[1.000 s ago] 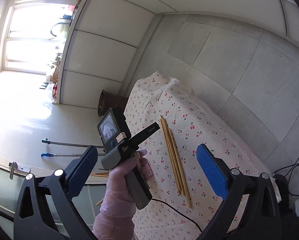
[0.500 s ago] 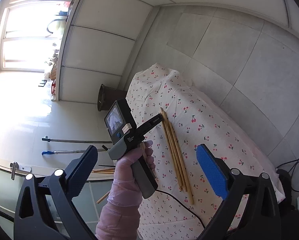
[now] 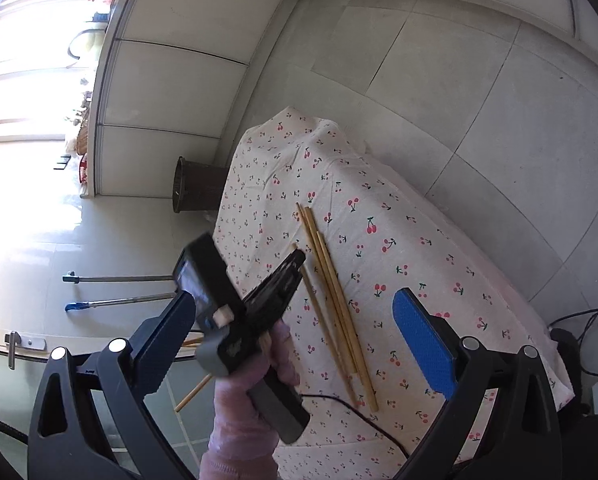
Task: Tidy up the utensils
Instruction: 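Lower the left tool onto the row and grasp a wooden chopstick, then grasp another wooden chopstick with the right tool while the left tool holds its chopstick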
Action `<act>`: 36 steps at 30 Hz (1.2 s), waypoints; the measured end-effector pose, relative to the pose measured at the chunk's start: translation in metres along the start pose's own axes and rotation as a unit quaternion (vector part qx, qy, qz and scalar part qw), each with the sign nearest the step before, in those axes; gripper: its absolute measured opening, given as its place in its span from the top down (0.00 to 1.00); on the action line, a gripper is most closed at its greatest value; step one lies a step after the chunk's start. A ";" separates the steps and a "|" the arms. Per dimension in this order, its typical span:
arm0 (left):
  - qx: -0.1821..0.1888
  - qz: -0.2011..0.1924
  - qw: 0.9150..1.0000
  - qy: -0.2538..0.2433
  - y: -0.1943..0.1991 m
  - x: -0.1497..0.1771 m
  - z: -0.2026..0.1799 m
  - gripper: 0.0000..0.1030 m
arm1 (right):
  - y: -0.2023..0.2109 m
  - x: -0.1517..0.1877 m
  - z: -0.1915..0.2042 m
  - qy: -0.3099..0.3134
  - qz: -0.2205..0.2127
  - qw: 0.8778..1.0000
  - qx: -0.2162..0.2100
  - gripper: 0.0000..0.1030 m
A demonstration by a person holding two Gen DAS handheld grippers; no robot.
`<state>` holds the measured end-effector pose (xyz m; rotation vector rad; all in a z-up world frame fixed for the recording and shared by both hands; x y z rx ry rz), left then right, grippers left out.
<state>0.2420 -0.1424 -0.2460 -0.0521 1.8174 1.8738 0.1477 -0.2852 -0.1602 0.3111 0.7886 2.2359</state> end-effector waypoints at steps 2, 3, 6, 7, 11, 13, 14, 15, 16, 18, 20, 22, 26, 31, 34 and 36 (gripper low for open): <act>-0.004 -0.033 0.999 -0.019 0.030 0.026 -0.002 0.94 | -0.015 0.003 -0.001 0.008 0.010 1.000 0.017 0.07; -0.002 -0.047 0.999 -0.021 0.044 0.037 -0.001 0.94 | -0.024 0.006 -0.002 0.014 0.017 1.000 0.022 0.07; 0.014 -0.091 0.996 -0.008 0.095 0.076 0.012 0.94 | -0.052 0.010 0.009 0.068 0.017 0.996 0.048 0.07; 0.019 -0.104 0.994 0.001 0.109 0.083 0.018 0.94 | -0.060 0.010 0.013 0.091 0.011 0.994 0.063 0.07; 0.040 -0.153 0.986 0.046 0.158 0.116 0.054 0.94 | -0.102 0.013 0.026 0.160 0.035 0.981 0.105 0.36; 0.051 -0.172 0.981 0.066 0.171 0.123 0.068 0.94 | -0.120 0.008 0.020 0.184 0.034 0.972 0.142 0.46; 0.057 -0.182 0.978 0.079 0.177 0.125 0.076 0.94 | -0.128 0.007 0.015 0.191 0.036 0.968 0.161 0.51; 0.066 -0.188 0.976 0.089 0.180 0.125 0.081 0.94 | -0.135 0.006 0.009 0.192 0.039 0.965 0.173 0.56; 0.072 -0.192 0.974 0.097 0.184 0.126 0.084 0.94 | -0.140 0.004 0.004 0.187 0.040 0.964 0.182 0.62; 0.084 -0.196 0.971 0.109 0.188 0.126 0.092 0.94 | -0.144 0.001 0.000 0.187 0.031 0.962 0.198 0.65; 0.091 -0.201 0.969 0.114 0.193 0.125 0.096 0.94 | -0.146 -0.004 -0.001 0.194 0.019 0.957 0.213 0.69; 0.096 -0.205 0.967 0.119 0.197 0.126 0.099 0.94 | -0.148 -0.008 -0.001 0.191 0.013 0.957 0.219 0.69; 0.118 -0.210 0.963 0.124 0.206 0.128 0.096 0.94 | -0.159 -0.010 -0.003 0.196 0.012 0.951 0.237 0.69; 0.112 -0.211 0.964 0.119 0.205 0.129 0.096 0.94 | -0.166 -0.012 -0.006 0.197 0.005 0.947 0.252 0.69; 0.108 -0.209 0.964 0.123 0.202 0.130 0.099 0.93 | -0.169 -0.009 -0.003 0.225 0.000 0.936 0.271 0.69; 0.109 -0.208 0.964 0.124 0.202 0.129 0.100 0.93 | -0.173 -0.004 0.000 0.263 -0.006 0.917 0.301 0.70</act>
Point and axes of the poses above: each gripper's, at about its wrist camera, not at the fingertips, and y roughly against the way its jaws point, z to its left, x to its underside, the point moved 9 cm from there along -y, roughly the way its jaws point, and after that the axes turned 1 degree about -y, right-handed, at the moved point
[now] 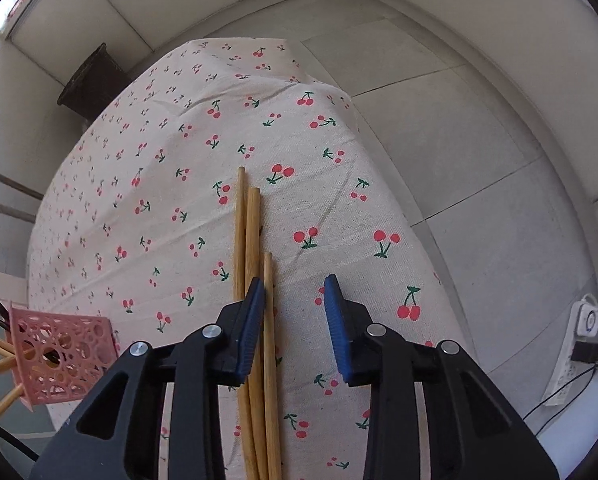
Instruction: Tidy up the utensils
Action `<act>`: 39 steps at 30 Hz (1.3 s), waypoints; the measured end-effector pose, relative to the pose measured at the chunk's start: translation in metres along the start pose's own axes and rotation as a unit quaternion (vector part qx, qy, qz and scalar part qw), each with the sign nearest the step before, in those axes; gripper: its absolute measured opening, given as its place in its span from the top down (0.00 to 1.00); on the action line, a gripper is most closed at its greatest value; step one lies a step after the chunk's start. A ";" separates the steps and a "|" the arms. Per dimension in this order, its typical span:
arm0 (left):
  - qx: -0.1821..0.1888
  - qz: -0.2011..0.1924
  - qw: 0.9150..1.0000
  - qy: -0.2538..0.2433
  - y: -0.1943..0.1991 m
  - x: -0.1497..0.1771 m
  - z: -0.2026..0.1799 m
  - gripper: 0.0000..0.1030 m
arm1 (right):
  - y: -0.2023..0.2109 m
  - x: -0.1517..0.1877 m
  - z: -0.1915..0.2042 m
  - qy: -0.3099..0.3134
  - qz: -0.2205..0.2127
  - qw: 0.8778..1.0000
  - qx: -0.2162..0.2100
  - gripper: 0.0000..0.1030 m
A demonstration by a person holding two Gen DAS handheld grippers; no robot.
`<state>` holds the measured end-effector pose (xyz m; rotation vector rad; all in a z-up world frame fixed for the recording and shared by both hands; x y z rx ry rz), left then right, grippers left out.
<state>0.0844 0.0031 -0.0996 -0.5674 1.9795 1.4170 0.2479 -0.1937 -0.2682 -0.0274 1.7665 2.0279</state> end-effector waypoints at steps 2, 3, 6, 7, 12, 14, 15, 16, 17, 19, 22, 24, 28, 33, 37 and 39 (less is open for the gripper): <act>-0.003 -0.001 1.000 -0.001 0.001 0.000 0.000 0.93 | -0.001 0.004 0.007 0.042 -0.013 0.998 0.033 0.72; -0.004 -0.001 1.000 -0.002 0.001 0.000 0.000 0.93 | -0.001 0.004 0.009 0.051 -0.015 0.998 0.034 0.74; -0.009 -0.003 1.000 -0.007 0.002 0.001 0.001 0.93 | -0.001 0.008 0.010 0.036 0.002 0.999 -0.014 0.94; -0.010 -0.003 1.000 -0.007 0.002 0.001 0.002 0.93 | 0.000 0.010 0.009 0.027 0.006 0.999 -0.033 0.95; -0.012 -0.010 1.000 -0.009 0.010 -0.001 0.004 0.93 | 0.015 0.022 0.004 0.004 -0.009 0.997 -0.082 0.95; -0.013 -0.022 1.000 -0.014 0.016 -0.004 0.003 0.93 | 0.034 0.027 0.004 0.003 -0.025 0.995 -0.096 0.95; -0.011 -0.028 0.999 -0.013 0.019 -0.006 0.003 0.93 | 0.046 0.030 0.005 0.004 -0.035 0.994 -0.107 0.95; -0.009 -0.033 0.999 -0.012 0.022 -0.007 0.003 0.93 | 0.057 0.031 0.007 0.006 -0.042 0.992 -0.115 0.95; -0.007 -0.037 0.999 -0.011 0.025 -0.009 0.003 0.93 | 0.070 0.034 0.009 0.010 -0.052 0.991 -0.125 0.95; -0.002 -0.046 0.999 -0.007 0.030 -0.012 0.002 0.93 | 0.096 0.038 0.014 0.021 -0.070 0.987 -0.141 0.95; 0.001 -0.057 0.998 -0.007 0.038 -0.016 0.001 0.93 | 0.132 0.047 0.021 0.040 -0.092 0.980 -0.175 0.95; 0.007 -0.052 0.999 -0.006 0.039 -0.016 0.001 0.93 | 0.149 0.054 0.025 0.052 -0.098 0.976 -0.186 0.95; 0.012 0.060 0.998 0.024 -0.008 0.014 0.016 0.92 | 0.171 0.072 0.032 0.067 -0.104 0.970 -0.209 0.95; -0.041 0.174 0.983 0.033 -0.087 0.062 0.033 0.68 | 0.179 0.084 0.042 0.081 -0.106 0.967 -0.219 0.95; -0.082 0.182 0.980 0.016 -0.129 0.066 0.038 0.60 | 0.181 0.085 0.041 0.081 -0.106 0.966 -0.223 0.95; -0.095 0.188 0.977 0.019 -0.142 0.067 0.041 0.60 | 0.181 0.084 0.037 0.078 -0.106 0.965 -0.226 0.95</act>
Point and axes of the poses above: each gripper's, at about its wrist camera, not at the fingertips, and y roughly against the way its jaws point, z to its left, x to its underside, the point moved 9 cm from there along -y, roughly the way its jaws point, and after that the axes turned 1 degree about -y, right-handed, at the moved point
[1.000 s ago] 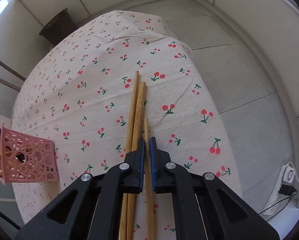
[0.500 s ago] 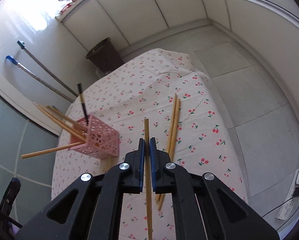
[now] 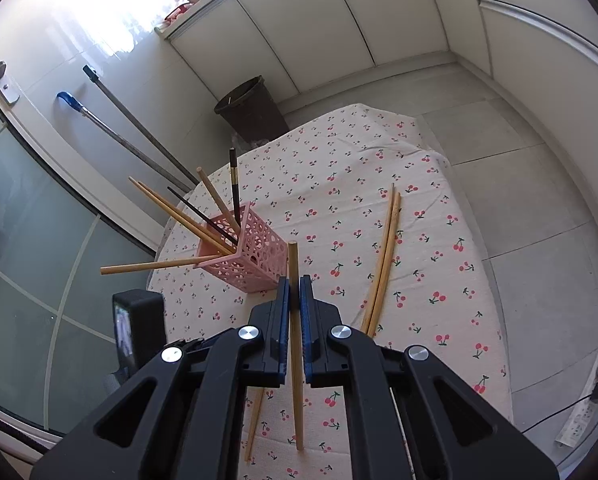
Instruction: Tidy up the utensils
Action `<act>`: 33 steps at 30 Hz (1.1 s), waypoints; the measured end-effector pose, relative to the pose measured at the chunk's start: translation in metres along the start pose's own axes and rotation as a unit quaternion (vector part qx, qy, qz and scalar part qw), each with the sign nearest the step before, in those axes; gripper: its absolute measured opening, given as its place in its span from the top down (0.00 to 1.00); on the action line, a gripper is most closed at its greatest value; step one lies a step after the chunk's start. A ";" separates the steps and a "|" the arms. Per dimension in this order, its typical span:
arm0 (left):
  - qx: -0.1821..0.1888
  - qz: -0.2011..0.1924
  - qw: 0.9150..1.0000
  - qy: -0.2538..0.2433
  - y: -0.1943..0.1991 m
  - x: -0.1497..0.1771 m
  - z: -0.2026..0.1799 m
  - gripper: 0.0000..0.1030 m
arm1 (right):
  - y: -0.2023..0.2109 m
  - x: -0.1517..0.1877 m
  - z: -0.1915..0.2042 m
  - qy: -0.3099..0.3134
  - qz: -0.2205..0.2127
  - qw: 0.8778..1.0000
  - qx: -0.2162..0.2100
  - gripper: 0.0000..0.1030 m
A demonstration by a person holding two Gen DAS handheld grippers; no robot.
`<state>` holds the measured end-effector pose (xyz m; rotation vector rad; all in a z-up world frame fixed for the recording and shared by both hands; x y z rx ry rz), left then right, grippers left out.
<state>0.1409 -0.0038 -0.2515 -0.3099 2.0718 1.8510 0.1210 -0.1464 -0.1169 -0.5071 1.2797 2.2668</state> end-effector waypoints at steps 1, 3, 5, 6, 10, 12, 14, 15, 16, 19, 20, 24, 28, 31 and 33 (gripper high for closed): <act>-0.003 0.001 1.000 0.002 -0.005 -0.001 -0.002 0.60 | 0.001 -0.001 -0.002 -0.004 0.000 1.000 -0.002 0.95; -0.016 0.001 1.000 -0.003 -0.014 -0.005 -0.006 0.60 | 0.003 -0.004 -0.006 -0.014 0.000 1.000 -0.007 0.95; -0.032 0.001 0.999 -0.015 -0.022 -0.005 -0.012 0.60 | 0.005 -0.007 -0.010 -0.021 -0.004 1.000 -0.011 0.95; -0.046 -0.010 0.999 -0.028 -0.023 -0.007 -0.015 0.60 | 0.006 -0.008 -0.011 -0.024 -0.006 1.000 -0.012 0.95; -0.042 -0.012 0.998 -0.049 -0.023 -0.010 -0.025 0.80 | 0.009 -0.012 -0.015 -0.030 -0.008 0.999 -0.015 0.95; -0.040 -0.006 0.998 -0.051 -0.021 -0.008 -0.024 0.94 | 0.010 -0.013 -0.014 -0.029 -0.010 0.999 -0.017 0.95; -0.027 -0.003 0.999 -0.039 -0.016 -0.002 -0.022 0.94 | 0.013 -0.014 -0.012 -0.027 -0.013 0.999 -0.019 0.95; -0.010 -0.009 0.999 -0.031 -0.008 0.000 -0.020 0.94 | 0.015 -0.015 -0.010 -0.026 -0.017 0.999 -0.021 0.95; 0.002 -0.022 0.999 -0.029 0.003 0.001 -0.022 0.94 | 0.018 -0.016 -0.009 -0.025 -0.020 0.999 -0.024 0.95; 0.038 -0.085 0.995 -0.031 0.059 -0.003 -0.023 0.94 | 0.031 -0.023 0.002 -0.016 -0.040 0.998 -0.040 0.95; 0.050 -0.107 0.993 -0.029 0.082 -0.003 -0.020 0.94 | 0.036 -0.025 0.006 -0.010 -0.048 0.998 -0.045 0.95; 0.075 -0.177 0.981 -0.028 0.156 0.007 -0.004 0.94 | 0.057 -0.031 0.027 0.016 -0.076 0.996 -0.053 0.95; 0.084 -0.230 0.969 -0.028 0.205 0.010 0.001 0.94 | 0.078 -0.036 0.045 0.035 -0.100 0.993 -0.061 0.95; 0.088 -0.257 0.962 -0.017 0.230 0.013 0.003 0.94 | 0.089 -0.042 0.058 0.042 -0.110 0.991 -0.065 0.95; 0.090 -0.275 0.957 -0.008 0.245 0.003 0.003 0.94 | 0.097 -0.050 0.066 0.047 -0.119 0.990 -0.067 0.95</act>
Point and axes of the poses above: each gripper's, at about its wrist camera, not at the fingertips, and y roughly against the way its jaws point, z to its left, x to its underside, the point moved 9 cm from there along -y, roughly the way its jaws point, and after that the axes turned 1 degree about -y, right-handed, at the moved point
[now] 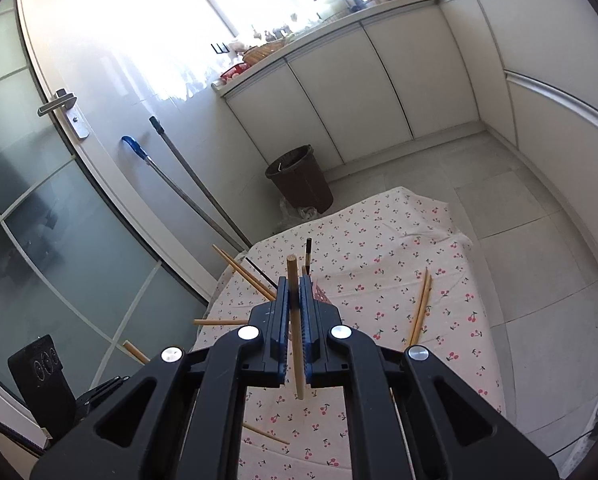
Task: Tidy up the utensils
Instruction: 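Drop the chopstick into the pink basket by opening the left tool while the right tool carries its chopstick over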
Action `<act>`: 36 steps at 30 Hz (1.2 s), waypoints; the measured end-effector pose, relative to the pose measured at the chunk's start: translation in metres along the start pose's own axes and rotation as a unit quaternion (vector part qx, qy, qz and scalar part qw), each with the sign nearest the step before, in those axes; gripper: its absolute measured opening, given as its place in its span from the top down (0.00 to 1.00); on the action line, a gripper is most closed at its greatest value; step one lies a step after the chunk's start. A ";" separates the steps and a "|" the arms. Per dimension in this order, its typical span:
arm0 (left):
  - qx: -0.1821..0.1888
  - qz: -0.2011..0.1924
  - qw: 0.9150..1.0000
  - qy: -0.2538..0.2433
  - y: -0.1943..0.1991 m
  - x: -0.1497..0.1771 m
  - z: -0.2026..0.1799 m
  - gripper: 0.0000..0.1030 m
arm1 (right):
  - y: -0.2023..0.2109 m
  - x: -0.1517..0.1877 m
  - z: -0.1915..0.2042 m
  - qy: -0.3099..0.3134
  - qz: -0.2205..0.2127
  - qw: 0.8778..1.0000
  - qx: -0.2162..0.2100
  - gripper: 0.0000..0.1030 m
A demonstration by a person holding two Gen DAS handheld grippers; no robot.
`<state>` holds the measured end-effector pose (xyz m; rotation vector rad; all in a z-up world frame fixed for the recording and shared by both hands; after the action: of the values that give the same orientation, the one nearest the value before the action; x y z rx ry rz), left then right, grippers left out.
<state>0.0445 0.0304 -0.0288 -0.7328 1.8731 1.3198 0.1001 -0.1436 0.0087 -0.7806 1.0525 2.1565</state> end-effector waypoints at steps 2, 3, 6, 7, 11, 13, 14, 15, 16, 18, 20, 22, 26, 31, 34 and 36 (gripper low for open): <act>-0.002 -0.016 1.000 0.003 0.004 -0.017 0.000 0.94 | 0.005 -0.012 0.008 0.003 -0.011 1.000 -0.003 0.95; -0.006 -0.023 1.000 0.003 0.006 -0.027 0.001 0.94 | 0.009 -0.020 0.013 0.005 -0.019 1.000 -0.006 0.95; -0.021 -0.049 0.999 0.012 0.004 -0.060 0.007 0.94 | 0.018 -0.042 0.027 0.017 -0.043 0.999 -0.011 0.95; -0.028 -0.059 0.998 0.016 0.010 -0.069 0.007 0.94 | 0.020 -0.049 0.032 0.022 -0.052 0.998 -0.012 0.95; -0.055 -0.097 0.993 0.034 0.006 -0.103 0.020 0.94 | 0.025 -0.079 0.046 0.037 -0.081 0.996 -0.018 0.95; -0.063 -0.106 0.991 0.042 0.000 -0.118 0.025 0.94 | 0.021 -0.091 0.051 0.044 -0.087 0.995 -0.021 0.95; -0.068 -0.112 0.990 0.045 -0.004 -0.124 0.028 0.94 | 0.019 -0.096 0.053 0.047 -0.090 0.995 -0.019 0.95; -0.074 -0.116 0.989 0.046 -0.008 -0.129 0.031 0.94 | 0.016 -0.101 0.055 0.053 -0.094 0.994 -0.016 0.95; -0.079 -0.120 0.988 0.048 -0.014 -0.134 0.033 0.94 | 0.013 -0.103 0.056 0.057 -0.096 0.994 -0.013 0.95; -0.089 -0.125 0.987 0.049 -0.024 -0.137 0.037 0.94 | 0.006 -0.104 0.055 0.061 -0.099 0.993 -0.012 0.95; -0.096 -0.122 0.987 0.048 -0.038 -0.134 0.041 0.94 | -0.005 -0.101 0.049 0.059 -0.100 0.993 -0.007 0.95; -0.091 -0.114 0.988 0.059 -0.055 -0.126 0.045 0.93 | -0.022 -0.097 0.044 0.052 -0.087 0.995 -0.005 0.95; -0.086 -0.076 0.990 0.077 -0.081 -0.106 0.052 0.78 | -0.047 -0.087 0.038 0.044 -0.066 0.997 0.001 0.95; -0.100 -0.102 0.987 0.075 -0.051 -0.111 0.051 0.72 | -0.056 -0.082 0.037 0.045 -0.062 0.997 0.011 0.95; -0.095 -0.123 0.984 0.091 -0.029 -0.117 0.053 0.55 | -0.057 -0.080 0.041 0.049 -0.066 0.996 0.016 0.95; -0.089 -0.127 0.983 0.101 -0.021 -0.119 0.056 0.52 | -0.058 -0.079 0.044 0.055 -0.070 0.996 0.021 0.95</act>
<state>0.1429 0.0823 0.0446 -1.1960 1.7571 1.2970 0.1825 -0.0992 0.0608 -0.9334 1.0625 1.9874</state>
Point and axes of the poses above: each gripper's, at about its wrist camera, not at the fingertips, and y roughly against the way its jaws point, z to its left, x to its underside, the point moved 9 cm from there along -y, roughly the way its jaws point, and after that the axes turned 1 degree about -y, right-handed, at the moved point
